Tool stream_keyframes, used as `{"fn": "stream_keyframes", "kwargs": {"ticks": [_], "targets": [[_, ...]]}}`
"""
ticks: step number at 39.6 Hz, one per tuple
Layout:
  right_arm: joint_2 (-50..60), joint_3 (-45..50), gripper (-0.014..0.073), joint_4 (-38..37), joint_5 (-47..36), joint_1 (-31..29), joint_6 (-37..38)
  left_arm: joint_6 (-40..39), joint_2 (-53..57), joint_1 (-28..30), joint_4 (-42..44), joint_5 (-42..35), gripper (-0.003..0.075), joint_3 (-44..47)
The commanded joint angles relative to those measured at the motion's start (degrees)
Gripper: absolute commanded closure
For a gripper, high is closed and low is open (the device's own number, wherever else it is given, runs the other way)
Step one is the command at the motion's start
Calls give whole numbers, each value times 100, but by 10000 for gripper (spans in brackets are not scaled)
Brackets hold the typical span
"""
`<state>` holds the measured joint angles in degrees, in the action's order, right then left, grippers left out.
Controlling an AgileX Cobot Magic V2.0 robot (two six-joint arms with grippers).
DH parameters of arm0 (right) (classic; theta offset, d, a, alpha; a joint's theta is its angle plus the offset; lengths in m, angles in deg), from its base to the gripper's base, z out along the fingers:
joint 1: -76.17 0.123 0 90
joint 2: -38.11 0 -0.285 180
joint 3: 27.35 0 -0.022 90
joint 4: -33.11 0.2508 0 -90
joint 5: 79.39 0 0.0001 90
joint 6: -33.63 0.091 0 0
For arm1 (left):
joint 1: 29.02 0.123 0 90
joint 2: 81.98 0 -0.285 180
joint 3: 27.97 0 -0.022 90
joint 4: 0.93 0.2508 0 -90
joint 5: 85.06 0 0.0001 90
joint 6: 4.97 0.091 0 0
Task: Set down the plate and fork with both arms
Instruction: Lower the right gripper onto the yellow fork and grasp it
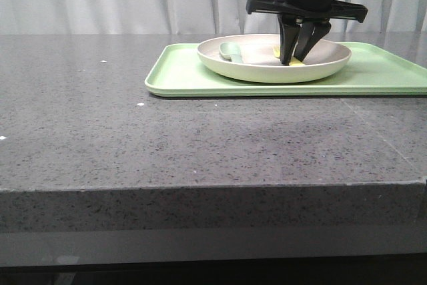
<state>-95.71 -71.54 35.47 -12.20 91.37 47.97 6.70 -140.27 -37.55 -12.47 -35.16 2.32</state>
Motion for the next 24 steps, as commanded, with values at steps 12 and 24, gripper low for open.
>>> {"fn": "stream_keyframes", "kwargs": {"ticks": [12,24], "targets": [[458,-170,526,-151,134,-24,-26,4,31,13,-119,-254,364,-149],[966,-169,526,-158,417,-35,-45,4,31,13,-119,-254,364,-149]]}}
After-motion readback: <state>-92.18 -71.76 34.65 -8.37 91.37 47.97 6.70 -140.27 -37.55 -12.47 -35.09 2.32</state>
